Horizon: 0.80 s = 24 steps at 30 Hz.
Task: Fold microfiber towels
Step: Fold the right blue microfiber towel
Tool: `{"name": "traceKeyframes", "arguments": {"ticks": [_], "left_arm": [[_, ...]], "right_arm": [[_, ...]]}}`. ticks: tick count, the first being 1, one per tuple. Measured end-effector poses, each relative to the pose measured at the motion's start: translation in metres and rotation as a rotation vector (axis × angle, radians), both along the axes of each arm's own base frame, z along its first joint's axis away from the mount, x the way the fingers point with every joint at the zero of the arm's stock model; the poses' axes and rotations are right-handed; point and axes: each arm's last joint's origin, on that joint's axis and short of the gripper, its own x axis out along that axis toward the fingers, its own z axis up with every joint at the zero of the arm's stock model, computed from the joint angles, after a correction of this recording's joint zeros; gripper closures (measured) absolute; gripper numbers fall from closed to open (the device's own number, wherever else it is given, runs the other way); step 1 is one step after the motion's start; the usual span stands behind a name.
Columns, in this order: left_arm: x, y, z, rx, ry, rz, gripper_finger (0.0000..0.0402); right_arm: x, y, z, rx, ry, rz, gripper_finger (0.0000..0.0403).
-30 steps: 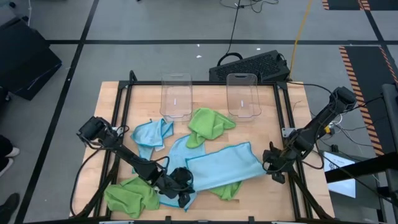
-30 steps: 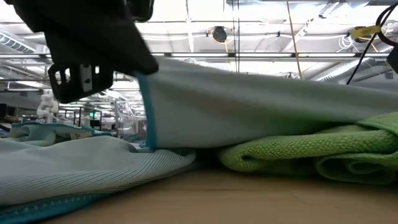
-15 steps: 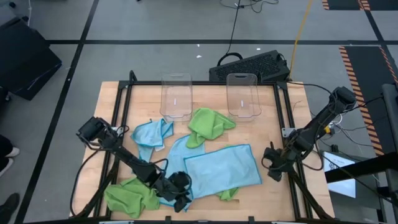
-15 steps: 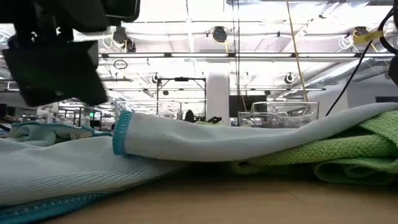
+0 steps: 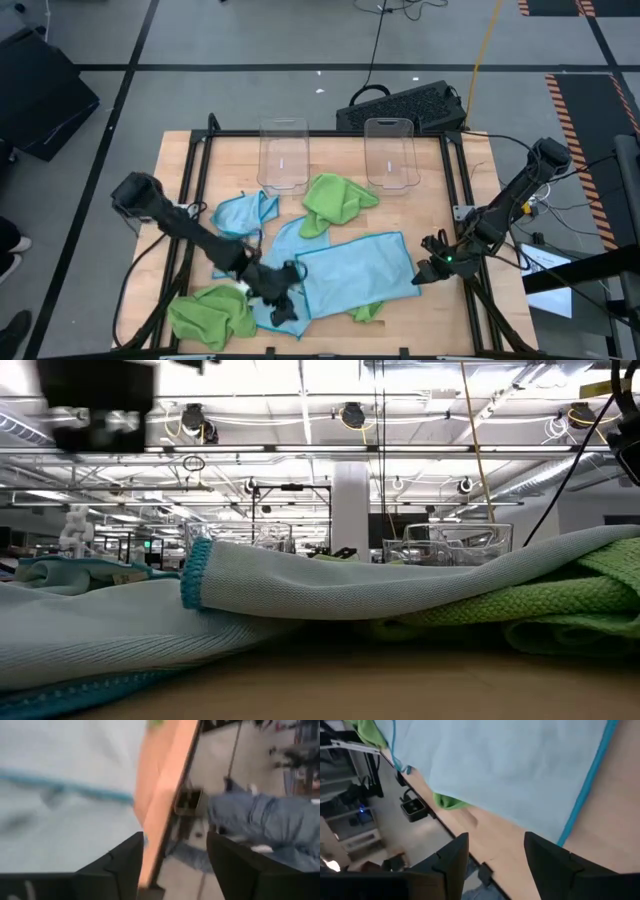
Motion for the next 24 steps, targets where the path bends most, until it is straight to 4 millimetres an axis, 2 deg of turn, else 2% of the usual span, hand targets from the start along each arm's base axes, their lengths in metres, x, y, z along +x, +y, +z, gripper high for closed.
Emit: {"name": "traceKeyframes", "arguments": {"ticks": [4, 6, 10, 16, 21, 24], "left_arm": [[-0.003, 0.041, 0.021, 0.107, -0.026, 0.049, 0.0221], [-0.010, 0.062, 0.025, 0.146, 0.036, 0.067, 0.0233], [-0.015, 0.098, 0.024, 0.158, 0.141, 0.077, 0.0248], [-0.016, 0.139, 0.017, 0.160, 0.204, 0.001, 0.0239], [-0.016, 0.170, 0.017, 0.157, 0.161, -0.031, 0.0225], [-0.018, 0.183, 0.017, 0.156, 0.136, -0.068, 0.0221]], "right_arm": [[0.000, 0.000, 0.002, 0.048, 0.011, -0.034, 0.0216], [0.002, 0.002, 0.004, 0.088, 0.004, -0.056, 0.0216], [0.007, 0.001, 0.009, 0.104, -0.089, -0.168, 0.0216], [0.020, 0.003, 0.021, 0.106, -0.279, -0.378, 0.0216], [0.048, 0.017, 0.052, 0.063, -0.386, -0.548, 0.0220], [0.073, 0.027, 0.064, -0.006, -0.360, -0.589, 0.0231]]}}
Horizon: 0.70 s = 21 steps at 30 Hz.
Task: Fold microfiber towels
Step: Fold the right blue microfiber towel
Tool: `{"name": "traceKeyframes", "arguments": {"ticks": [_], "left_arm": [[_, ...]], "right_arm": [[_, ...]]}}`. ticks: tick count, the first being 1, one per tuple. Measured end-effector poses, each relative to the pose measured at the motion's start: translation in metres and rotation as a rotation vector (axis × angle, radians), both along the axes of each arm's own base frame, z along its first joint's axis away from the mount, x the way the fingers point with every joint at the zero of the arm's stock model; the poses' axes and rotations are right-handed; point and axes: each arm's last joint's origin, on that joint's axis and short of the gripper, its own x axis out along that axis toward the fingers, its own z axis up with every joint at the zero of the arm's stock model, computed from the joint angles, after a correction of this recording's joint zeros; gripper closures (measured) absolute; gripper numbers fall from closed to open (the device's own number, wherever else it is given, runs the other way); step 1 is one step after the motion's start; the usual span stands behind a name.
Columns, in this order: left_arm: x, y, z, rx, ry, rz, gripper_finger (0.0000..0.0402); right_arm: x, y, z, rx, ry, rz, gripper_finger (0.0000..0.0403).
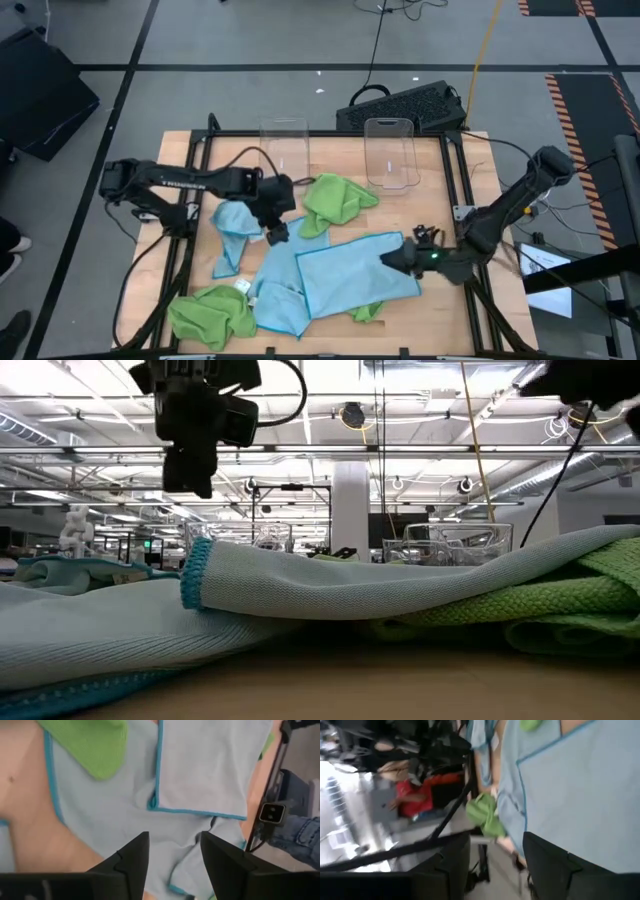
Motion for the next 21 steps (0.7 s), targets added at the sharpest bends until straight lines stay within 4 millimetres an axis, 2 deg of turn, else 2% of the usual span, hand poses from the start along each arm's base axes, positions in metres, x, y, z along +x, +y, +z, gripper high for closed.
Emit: {"name": "traceKeyframes", "arguments": {"ticks": [6, 12, 16, 21], "left_arm": [[-0.004, 0.011, 0.000, -0.006, -0.044, -0.104, 0.0220], [-0.007, 0.009, -0.002, -0.011, -0.013, -0.117, 0.0220], [-0.007, 0.004, -0.002, -0.007, -0.013, -0.144, 0.0220], [-0.006, -0.002, -0.002, 0.002, -0.015, -0.168, 0.0220]], "right_arm": [[0.060, 0.021, 0.011, 0.003, 0.056, -0.054, 0.0252], [0.120, 0.045, 0.014, 0.065, 0.079, -0.061, 0.0254], [0.149, 0.064, 0.007, 0.148, 0.111, -0.020, 0.0254], [0.171, 0.095, -0.013, 0.267, 0.131, 0.061, 0.0254]]}}
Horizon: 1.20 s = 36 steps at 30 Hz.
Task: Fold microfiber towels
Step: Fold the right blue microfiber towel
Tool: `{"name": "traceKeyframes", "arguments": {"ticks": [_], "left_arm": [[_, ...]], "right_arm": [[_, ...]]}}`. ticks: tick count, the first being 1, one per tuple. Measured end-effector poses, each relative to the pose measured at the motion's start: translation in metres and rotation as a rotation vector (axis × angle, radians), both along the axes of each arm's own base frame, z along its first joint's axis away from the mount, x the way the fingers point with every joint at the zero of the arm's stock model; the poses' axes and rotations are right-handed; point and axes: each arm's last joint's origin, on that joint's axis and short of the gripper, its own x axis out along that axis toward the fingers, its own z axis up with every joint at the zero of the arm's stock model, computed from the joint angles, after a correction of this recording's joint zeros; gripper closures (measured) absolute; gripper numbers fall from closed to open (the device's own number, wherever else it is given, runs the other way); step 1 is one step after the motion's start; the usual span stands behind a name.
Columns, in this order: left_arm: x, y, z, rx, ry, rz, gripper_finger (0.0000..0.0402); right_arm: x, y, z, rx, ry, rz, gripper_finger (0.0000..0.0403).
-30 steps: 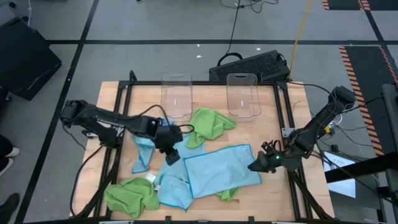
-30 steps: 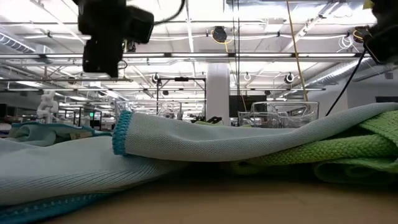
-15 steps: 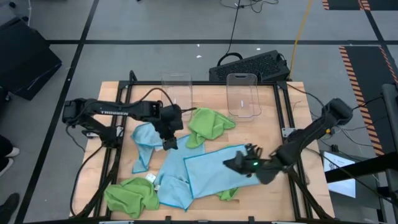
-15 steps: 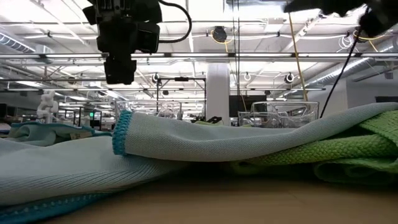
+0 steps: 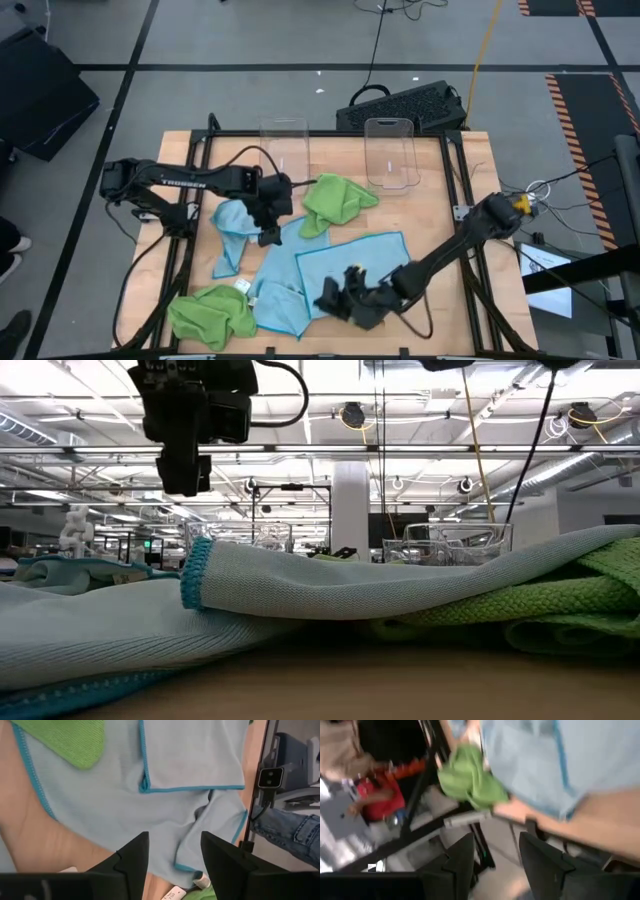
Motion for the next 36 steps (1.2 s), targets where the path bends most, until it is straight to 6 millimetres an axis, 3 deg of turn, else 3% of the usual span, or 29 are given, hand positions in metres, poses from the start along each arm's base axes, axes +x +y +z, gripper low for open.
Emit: {"name": "traceKeyframes", "arguments": {"ticks": [5, 15, 26, 36], "left_arm": [[0.000, -0.005, 0.000, 0.010, 0.002, -0.011, 0.0220], [0.000, -0.015, 0.000, 0.006, 0.014, -0.031, 0.0220], [0.000, -0.021, -0.001, 0.041, 0.019, -0.035, 0.0220], [0.001, -0.021, -0.001, 0.047, 0.021, -0.020, 0.0220]], "right_arm": [[0.010, 0.019, -0.029, 0.028, -0.042, 0.027, 0.0254], [0.014, 0.032, -0.076, -0.014, 0.006, 0.056, 0.0254], [0.011, 0.020, -0.088, -0.071, 0.155, 0.052, 0.0254], [0.011, 0.019, -0.090, 0.007, 0.229, 0.137, 0.0254]]}}
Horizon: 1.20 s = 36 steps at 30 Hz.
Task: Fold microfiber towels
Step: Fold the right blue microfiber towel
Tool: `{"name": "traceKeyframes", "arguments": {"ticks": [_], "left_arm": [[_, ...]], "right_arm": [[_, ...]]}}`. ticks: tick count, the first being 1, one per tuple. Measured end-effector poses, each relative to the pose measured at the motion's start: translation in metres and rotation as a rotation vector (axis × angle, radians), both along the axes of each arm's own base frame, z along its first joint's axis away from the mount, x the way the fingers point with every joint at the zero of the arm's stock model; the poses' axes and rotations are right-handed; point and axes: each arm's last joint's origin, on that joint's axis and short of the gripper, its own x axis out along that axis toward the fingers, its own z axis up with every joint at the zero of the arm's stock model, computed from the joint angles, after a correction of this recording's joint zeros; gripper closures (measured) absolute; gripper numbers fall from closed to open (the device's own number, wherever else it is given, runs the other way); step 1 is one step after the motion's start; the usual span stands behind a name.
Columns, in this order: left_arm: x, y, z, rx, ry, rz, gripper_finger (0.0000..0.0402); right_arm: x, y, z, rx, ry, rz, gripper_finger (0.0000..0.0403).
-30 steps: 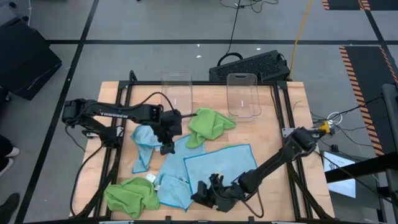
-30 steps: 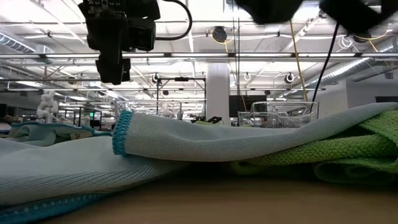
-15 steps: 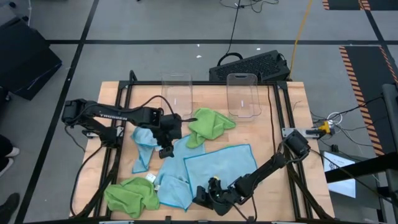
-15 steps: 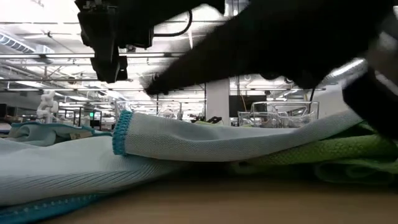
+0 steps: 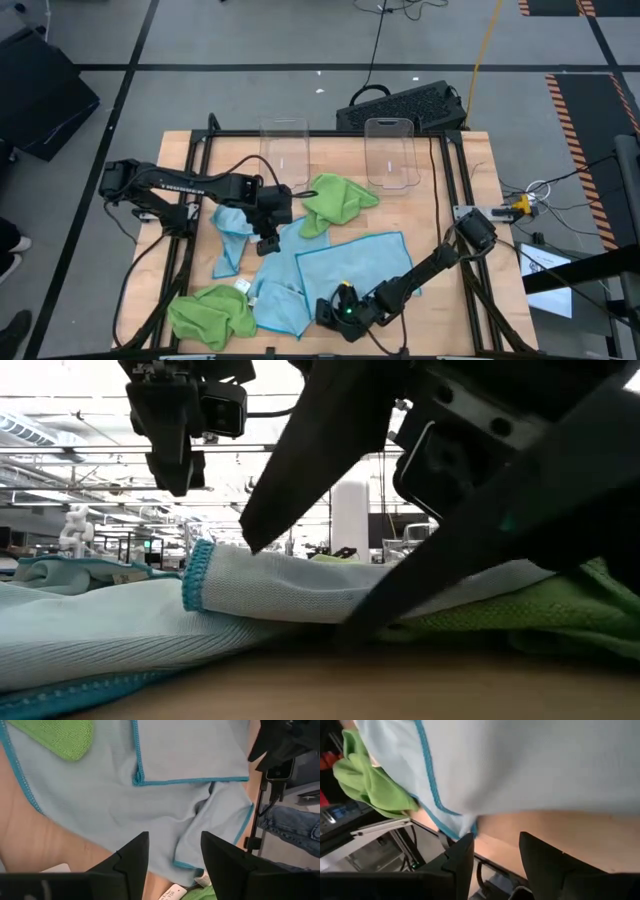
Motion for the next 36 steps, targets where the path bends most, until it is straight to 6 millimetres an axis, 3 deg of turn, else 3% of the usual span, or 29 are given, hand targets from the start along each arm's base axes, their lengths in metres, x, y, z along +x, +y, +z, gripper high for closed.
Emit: {"name": "traceKeyframes", "arguments": {"ticks": [7, 13, 17, 21, 24, 30, 36], "left_arm": [[0.002, 0.000, 0.001, 0.002, -0.020, 0.000, 0.0220], [0.002, 0.000, 0.001, 0.002, -0.021, 0.000, 0.0220], [0.001, 0.000, 0.001, 0.002, -0.016, 0.000, 0.0220], [0.001, 0.000, 0.001, 0.001, -0.014, 0.002, 0.0220], [0.001, 0.000, 0.000, 0.004, 0.013, 0.043, 0.0220], [0.002, -0.011, 0.000, -0.004, 0.065, 0.165, 0.0220], [0.003, -0.034, 0.001, 0.026, 0.066, 0.222, 0.0220]], "right_arm": [[0.009, -0.012, 0.003, -0.064, -0.073, -0.110, 0.0254], [0.019, -0.013, 0.012, -0.045, -0.186, -0.082, 0.0254], [0.018, -0.010, 0.031, -0.013, -0.237, 0.024, 0.0255], [0.002, -0.015, 0.053, -0.070, -0.133, 0.221, 0.0255], [-0.011, -0.029, 0.074, -0.209, -0.085, 0.341, 0.0255], [-0.020, -0.049, 0.115, -0.687, -0.264, 0.593, 0.0255], [-0.017, -0.052, 0.110, -1.079, -0.343, 0.909, 0.0229]]}}
